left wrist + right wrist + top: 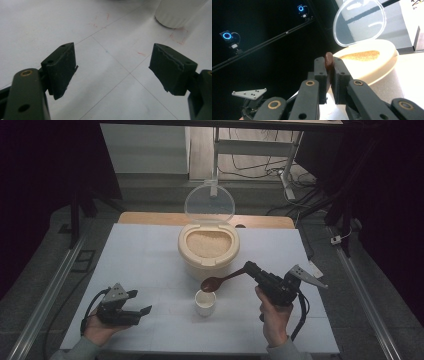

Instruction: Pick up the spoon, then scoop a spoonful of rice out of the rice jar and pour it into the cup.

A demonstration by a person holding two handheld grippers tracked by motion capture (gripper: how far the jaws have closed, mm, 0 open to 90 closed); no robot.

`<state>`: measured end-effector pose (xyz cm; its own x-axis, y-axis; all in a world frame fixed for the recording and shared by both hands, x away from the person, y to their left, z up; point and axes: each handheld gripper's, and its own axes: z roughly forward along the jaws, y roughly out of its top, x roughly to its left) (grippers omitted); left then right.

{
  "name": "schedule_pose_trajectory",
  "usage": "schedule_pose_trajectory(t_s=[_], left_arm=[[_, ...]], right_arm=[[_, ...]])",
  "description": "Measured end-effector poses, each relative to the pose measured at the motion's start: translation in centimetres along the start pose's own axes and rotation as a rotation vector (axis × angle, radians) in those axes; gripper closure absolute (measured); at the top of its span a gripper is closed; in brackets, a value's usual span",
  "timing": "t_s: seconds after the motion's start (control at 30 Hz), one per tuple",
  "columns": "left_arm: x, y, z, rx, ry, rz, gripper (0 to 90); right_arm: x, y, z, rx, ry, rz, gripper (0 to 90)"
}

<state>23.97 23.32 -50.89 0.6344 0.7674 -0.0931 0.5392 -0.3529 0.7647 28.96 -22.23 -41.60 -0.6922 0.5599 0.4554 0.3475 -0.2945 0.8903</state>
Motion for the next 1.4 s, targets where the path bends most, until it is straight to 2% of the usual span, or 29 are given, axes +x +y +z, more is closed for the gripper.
schedule_pose_trajectory(t_s=[0.13,0.37,0.53,0.6,0.7,0.9,1.2,1.4], left_arm=[[0.0,0.0,0.1,0.003,0.000,-0.005,20.3],[0.0,0.0,0.2,0.011,0.001,0.002,19.7],[0.0,0.0,0.3,0.015,0.000,0.003,19.4],[0.0,0.0,0.4,0.018,-0.002,0.003,19.2],[-0.1,0.0,0.4,0.021,-0.003,0.009,19.1],[-0.1,-0.1,0.5,0.027,-0.008,0.011,19.0],[-0.1,-0.1,0.6,0.033,-0.009,0.016,19.0],[-0.1,-0.1,0.7,0.037,-0.010,0.016,19.0]], right_arm=[[0.2,0.2,0.0,0.004,-0.001,-0.028,83.9],[0.3,0.6,-0.1,-0.011,0.003,-0.023,83.9],[0.8,2.0,-0.1,-0.046,0.010,-0.043,83.9],[1.0,2.9,0.2,-0.055,0.005,-0.065,83.9],[1.0,3.6,0.7,-0.067,-0.001,-0.073,83.9],[0.5,5.3,2.4,-0.089,-0.044,-0.109,83.9],[-0.3,6.4,3.9,-0.107,-0.070,-0.091,83.9],[-1.0,6.9,4.8,-0.098,-0.132,-0.130,83.9]])
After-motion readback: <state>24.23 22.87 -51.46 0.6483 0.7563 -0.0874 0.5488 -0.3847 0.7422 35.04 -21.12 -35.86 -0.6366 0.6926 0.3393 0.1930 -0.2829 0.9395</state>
